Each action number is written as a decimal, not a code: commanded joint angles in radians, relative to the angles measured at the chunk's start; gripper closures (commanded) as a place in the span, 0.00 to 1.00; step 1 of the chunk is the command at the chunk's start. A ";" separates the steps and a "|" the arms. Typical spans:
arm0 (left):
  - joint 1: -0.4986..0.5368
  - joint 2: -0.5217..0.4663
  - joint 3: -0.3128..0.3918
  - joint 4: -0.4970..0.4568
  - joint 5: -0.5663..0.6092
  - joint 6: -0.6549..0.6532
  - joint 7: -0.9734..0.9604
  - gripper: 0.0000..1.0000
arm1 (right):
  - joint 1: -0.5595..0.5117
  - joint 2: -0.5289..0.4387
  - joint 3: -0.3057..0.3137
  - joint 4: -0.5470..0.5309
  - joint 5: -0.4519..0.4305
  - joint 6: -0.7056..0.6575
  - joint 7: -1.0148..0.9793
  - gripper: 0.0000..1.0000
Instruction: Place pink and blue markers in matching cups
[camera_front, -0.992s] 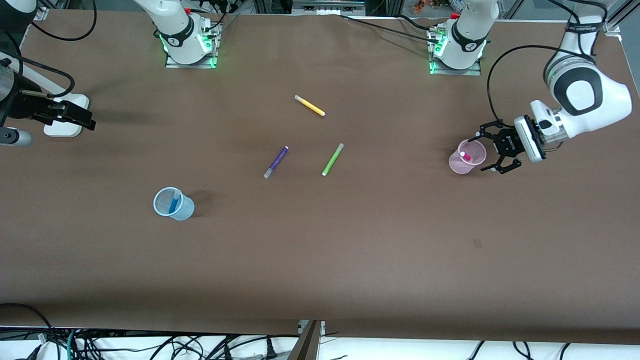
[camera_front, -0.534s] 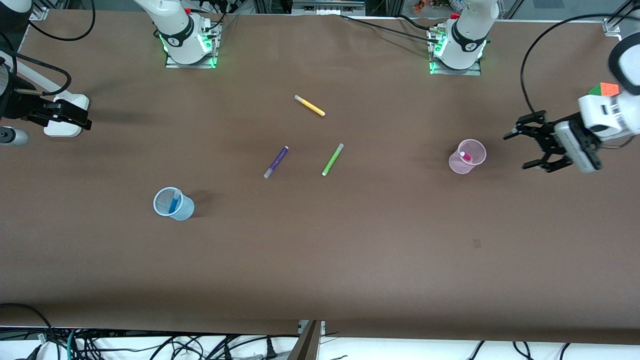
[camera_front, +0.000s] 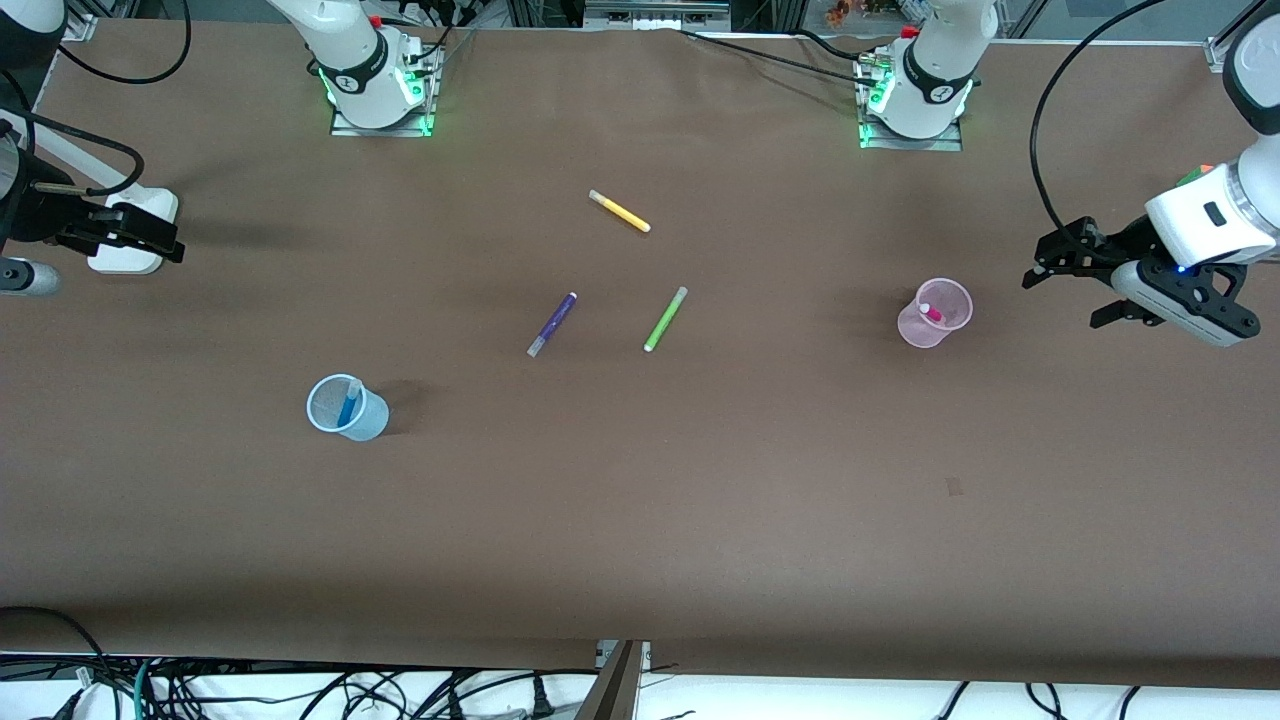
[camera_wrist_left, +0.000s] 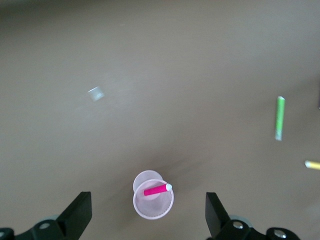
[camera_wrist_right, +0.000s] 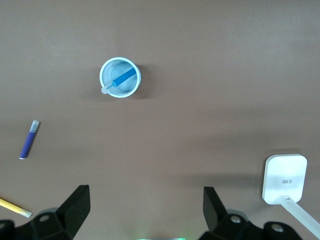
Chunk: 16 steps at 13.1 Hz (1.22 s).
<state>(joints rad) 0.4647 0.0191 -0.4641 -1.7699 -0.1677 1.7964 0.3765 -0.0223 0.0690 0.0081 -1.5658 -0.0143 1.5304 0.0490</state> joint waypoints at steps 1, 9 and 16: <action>0.002 0.016 -0.082 0.063 0.144 -0.041 -0.276 0.00 | -0.005 0.014 0.003 0.035 -0.010 -0.022 -0.018 0.00; 0.000 0.051 -0.125 0.090 0.177 -0.067 -0.584 0.00 | -0.005 0.014 0.003 0.035 -0.010 -0.021 -0.020 0.00; -0.001 0.050 -0.143 0.095 0.178 -0.118 -0.576 0.00 | -0.008 0.014 0.001 0.035 -0.006 -0.021 -0.020 0.00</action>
<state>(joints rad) 0.4622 0.0542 -0.5925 -1.7070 -0.0147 1.7023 -0.1878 -0.0234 0.0699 0.0080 -1.5624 -0.0143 1.5298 0.0426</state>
